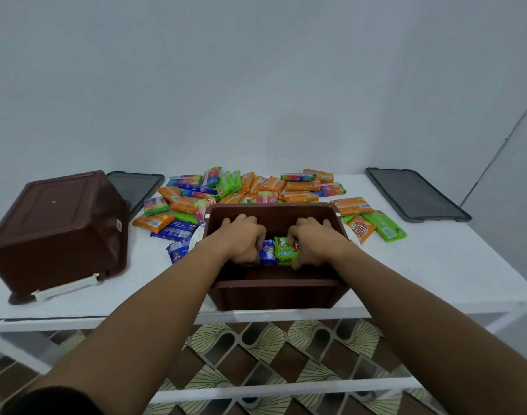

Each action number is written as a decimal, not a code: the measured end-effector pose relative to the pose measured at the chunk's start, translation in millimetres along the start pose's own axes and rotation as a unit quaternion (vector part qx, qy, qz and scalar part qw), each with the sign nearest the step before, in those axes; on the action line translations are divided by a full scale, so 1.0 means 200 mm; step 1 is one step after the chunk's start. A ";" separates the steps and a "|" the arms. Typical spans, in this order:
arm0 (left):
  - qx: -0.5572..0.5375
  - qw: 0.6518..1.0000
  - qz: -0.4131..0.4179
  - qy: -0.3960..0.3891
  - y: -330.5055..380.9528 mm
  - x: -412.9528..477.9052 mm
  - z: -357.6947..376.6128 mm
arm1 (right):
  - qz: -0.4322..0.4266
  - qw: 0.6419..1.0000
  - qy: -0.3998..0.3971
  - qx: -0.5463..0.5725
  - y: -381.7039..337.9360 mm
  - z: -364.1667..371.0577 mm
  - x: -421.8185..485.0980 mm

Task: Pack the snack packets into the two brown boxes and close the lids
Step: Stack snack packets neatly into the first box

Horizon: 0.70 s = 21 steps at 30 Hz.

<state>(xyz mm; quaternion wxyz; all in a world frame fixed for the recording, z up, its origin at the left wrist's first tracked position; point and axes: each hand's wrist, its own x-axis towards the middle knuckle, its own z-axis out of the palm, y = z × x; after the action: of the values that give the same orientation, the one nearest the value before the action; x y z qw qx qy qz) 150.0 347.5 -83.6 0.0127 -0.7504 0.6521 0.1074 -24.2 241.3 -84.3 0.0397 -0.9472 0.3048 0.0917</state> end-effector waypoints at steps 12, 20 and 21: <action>-0.012 0.998 -0.063 0.015 0.01 0.01 -0.02 | 0.003 0.997 0.072 0.037 0.01 -0.01 0.01; -0.151 0.987 -0.002 0.057 0.00 0.00 -0.05 | -0.016 0.972 0.083 0.220 0.03 -0.05 0.01; -0.158 0.985 0.007 0.073 0.00 0.00 -0.07 | -0.023 0.964 0.103 0.245 0.04 -0.08 0.00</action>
<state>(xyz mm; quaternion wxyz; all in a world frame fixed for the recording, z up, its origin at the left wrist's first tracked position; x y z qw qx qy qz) 152.7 344.8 -69.7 -0.1542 -0.7441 0.6314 0.1544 -26.3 232.6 -69.2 0.2415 -0.9195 0.2982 -0.0849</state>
